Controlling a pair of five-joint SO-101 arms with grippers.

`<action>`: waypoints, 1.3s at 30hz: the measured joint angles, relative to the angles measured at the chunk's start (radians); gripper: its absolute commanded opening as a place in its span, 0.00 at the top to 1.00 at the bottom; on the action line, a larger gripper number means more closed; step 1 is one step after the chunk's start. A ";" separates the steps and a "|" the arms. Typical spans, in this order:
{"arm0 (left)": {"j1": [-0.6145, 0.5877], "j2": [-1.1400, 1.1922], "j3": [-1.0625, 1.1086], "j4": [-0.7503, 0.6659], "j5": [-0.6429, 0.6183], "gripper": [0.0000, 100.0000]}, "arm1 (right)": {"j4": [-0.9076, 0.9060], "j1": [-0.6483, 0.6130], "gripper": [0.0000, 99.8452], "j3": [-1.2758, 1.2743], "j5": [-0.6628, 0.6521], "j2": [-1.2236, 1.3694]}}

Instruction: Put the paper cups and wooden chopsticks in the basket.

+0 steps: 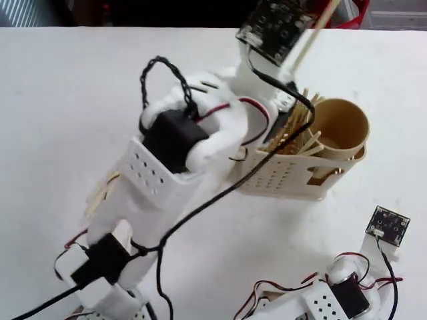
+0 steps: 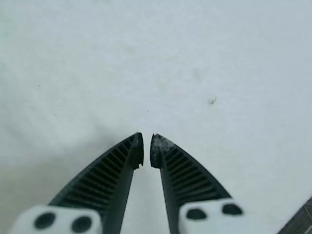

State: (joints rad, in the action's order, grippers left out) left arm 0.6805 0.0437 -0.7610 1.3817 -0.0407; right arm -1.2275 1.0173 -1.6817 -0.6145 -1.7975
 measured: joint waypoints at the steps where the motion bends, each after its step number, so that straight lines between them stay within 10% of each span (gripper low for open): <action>1: 0.014 0.000 0.000 -0.018 0.008 0.98 | 0.000 0.000 0.96 0.000 0.000 0.000; 15: 0.132 -0.293 0.450 -0.288 0.126 0.98 | 0.000 0.000 0.96 0.000 0.000 0.000; 26: 0.058 -0.559 1.155 -1.002 0.153 0.98 | 0.000 0.000 0.96 0.000 0.000 0.000; 39: -0.005 -0.488 1.208 -1.106 0.163 0.91 | 0.000 0.000 0.96 0.000 0.000 0.000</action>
State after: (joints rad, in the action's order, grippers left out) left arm 0.6759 -0.4442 0.4465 0.2754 0.1220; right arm -1.2275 1.0173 -1.6817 -0.6145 -1.7975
